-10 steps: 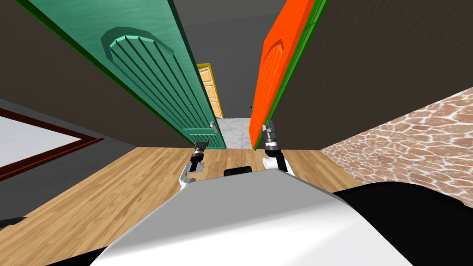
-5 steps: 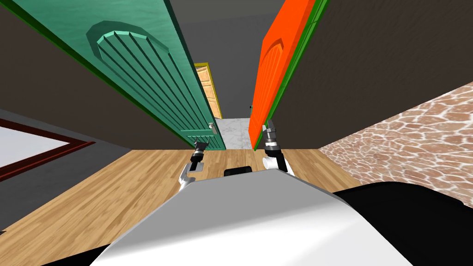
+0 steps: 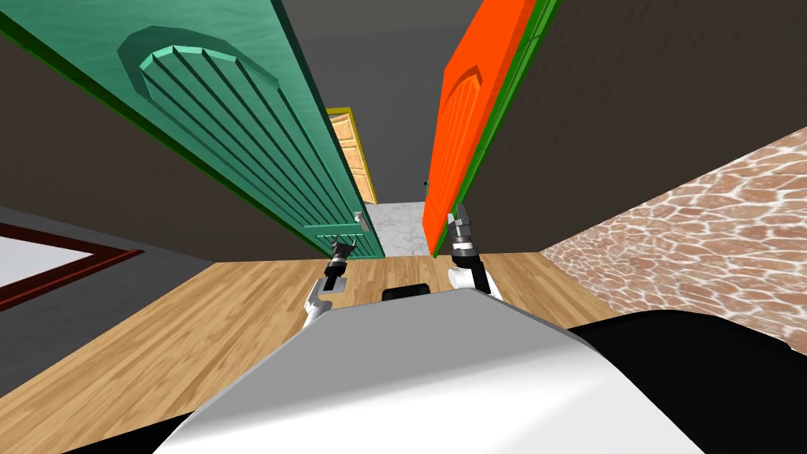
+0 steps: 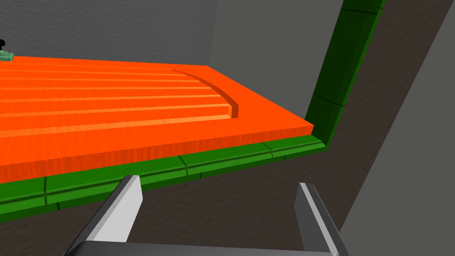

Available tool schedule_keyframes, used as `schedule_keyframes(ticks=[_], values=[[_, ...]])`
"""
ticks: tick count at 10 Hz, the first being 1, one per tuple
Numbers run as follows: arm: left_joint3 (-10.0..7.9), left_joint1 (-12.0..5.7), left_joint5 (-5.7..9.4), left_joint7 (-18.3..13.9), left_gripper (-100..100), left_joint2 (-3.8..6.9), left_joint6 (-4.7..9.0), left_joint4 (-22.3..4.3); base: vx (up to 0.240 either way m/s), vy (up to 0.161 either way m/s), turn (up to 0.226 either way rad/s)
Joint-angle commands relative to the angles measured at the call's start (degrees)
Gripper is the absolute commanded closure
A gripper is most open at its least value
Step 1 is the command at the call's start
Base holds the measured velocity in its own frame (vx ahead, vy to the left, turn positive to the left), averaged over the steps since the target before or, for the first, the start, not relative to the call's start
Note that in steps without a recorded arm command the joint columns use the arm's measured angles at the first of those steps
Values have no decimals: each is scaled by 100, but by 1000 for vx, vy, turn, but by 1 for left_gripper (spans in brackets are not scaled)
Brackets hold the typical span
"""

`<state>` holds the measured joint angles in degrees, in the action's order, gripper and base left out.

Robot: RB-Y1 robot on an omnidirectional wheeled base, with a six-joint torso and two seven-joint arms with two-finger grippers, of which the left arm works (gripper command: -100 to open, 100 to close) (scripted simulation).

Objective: Push the door open

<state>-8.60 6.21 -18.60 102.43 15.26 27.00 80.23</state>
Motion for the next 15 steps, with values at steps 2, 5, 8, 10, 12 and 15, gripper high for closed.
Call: schedule_keyframes(ticks=[2, 5, 8, 10, 12, 15], values=[[-38, -89, -78, 418, -100, 54, 26, -213, 46, 26, -35], [-81, -190, -173, 818, -100, 115, 52, -457, 37, 27, -50], [-121, -285, -263, 1256, -100, 171, 77, -687, 45, 26, -45], [-139, -329, -304, 1529, -100, 197, 88, -792, 35, 22, -32], [-158, -372, -345, 1732, -100, 223, 99, -898, 44, 23, -43], [-207, -489, -455, 2266, -100, 292, 130, -1180, 38, 28, -48]])
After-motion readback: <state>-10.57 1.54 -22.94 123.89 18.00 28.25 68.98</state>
